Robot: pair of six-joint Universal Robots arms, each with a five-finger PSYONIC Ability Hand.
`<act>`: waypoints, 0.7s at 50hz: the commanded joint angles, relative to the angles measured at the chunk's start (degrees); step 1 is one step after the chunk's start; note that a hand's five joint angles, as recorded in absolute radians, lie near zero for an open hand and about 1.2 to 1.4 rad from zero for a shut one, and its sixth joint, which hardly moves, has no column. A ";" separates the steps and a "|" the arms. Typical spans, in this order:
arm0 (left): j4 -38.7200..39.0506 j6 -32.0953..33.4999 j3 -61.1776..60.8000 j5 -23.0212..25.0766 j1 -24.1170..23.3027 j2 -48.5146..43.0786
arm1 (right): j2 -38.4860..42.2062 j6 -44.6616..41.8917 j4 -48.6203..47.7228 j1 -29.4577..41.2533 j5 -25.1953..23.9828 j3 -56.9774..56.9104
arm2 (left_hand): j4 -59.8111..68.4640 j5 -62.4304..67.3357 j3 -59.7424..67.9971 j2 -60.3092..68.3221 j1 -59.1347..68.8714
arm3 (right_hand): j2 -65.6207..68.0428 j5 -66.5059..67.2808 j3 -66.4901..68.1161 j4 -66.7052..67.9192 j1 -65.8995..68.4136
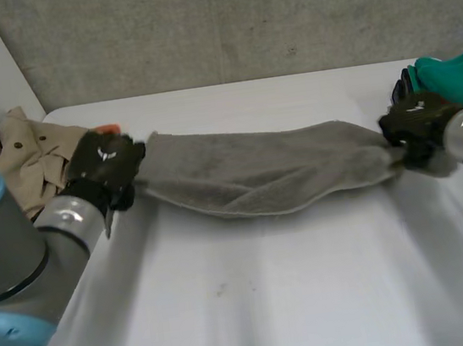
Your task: Fold the laundry.
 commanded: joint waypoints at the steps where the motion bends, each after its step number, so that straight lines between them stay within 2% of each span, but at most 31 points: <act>1: -15.98 6.55 -7.87 -0.52 1.62 6.74 | -8.82 -13.22 21.88 -7.91 -0.13 8.48 | 11.32 13.90 11.60 11.32 13.65 | 12.72 15.53 13.13 12.24 25.40; 5: -23.28 12.43 -12.52 -1.05 1.53 7.45 | -8.91 -17.37 23.50 -8.63 -0.57 14.55 | 11.32 13.90 11.60 11.32 13.65 | 12.72 15.53 13.13 12.24 25.40; 8: -22.77 13.24 -12.97 -0.96 1.18 6.57 | -7.95 -18.08 23.06 -8.36 -0.57 16.33 | 11.32 13.90 11.60 11.32 13.65 | 12.72 15.53 13.13 12.24 25.40; 10: -19.71 13.33 -12.01 -1.04 0.92 3.77 | -3.92 -17.74 22.27 -8.19 -0.57 15.81 | 11.32 13.90 11.60 11.32 13.65 | 12.72 15.53 13.13 12.24 25.40; 11: -17.17 13.68 -10.70 -1.04 0.83 0.89 | -0.25 -16.78 21.22 -8.10 -0.40 12.76 | 11.32 13.90 11.60 11.32 13.65 | 12.72 15.53 13.13 12.24 25.40; 13: -14.17 13.94 -8.07 -1.31 0.66 -2.64 | 2.07 -15.02 20.25 -7.84 -0.13 9.85 | 11.32 13.90 11.60 11.32 13.65 | 12.72 15.53 13.13 12.24 25.40; 14: -12.59 13.94 -6.49 -1.57 0.48 -4.22 | 3.73 -11.44 19.29 -7.05 -0.13 5.83 | 11.32 13.90 11.60 11.32 13.65 | 12.72 15.53 13.13 12.24 25.40; 21: -3.18 13.94 15.91 -7.45 -0.66 -13.81 | 7.08 1.41 12.00 -2.74 -0.48 -12.91 | 11.32 13.90 11.60 11.32 13.65 | 12.72 15.53 13.13 12.24 25.40; 22: -1.52 13.59 22.12 -8.94 -0.84 -14.95 | 7.09 3.52 8.67 -1.78 -0.22 -17.37 | 11.32 13.90 11.60 11.32 13.65 | 12.72 15.53 13.13 12.24 25.40; 25: 2.09 13.24 30.59 -9.75 -1.01 -15.66 | 6.74 6.60 1.81 -0.28 0.22 -23.64 | 11.32 13.90 11.60 11.32 13.65 | 12.72 15.53 13.13 12.24 25.40; 28: 9.99 13.15 39.04 -9.92 -1.37 -15.58 | 5.95 11.17 -10.14 0.95 2.15 -29.27 | 11.32 13.90 11.60 11.32 13.65 | 12.72 15.53 13.13 12.24 25.40; 29: 14.80 12.89 41.67 -10.10 -1.54 -15.40 | 5.07 12.84 -17.30 1.39 4.42 -30.59 | 11.32 13.90 11.60 11.32 13.65 | 12.72 15.53 13.13 12.24 25.40; 32: 21.50 12.80 44.32 -10.45 -1.63 -14.27 | 3.49 13.56 -27.08 2.44 7.59 -31.30 | 11.32 13.90 11.60 11.32 13.65 | 12.72 15.53 13.13 12.24 25.40; 35: 22.58 12.80 43.72 -10.36 -1.80 -13.03 | 2.69 13.47 -29.50 3.06 7.78 -31.30 | 11.32 13.90 11.60 11.32 13.65 | 12.72 15.53 13.13 12.24 25.40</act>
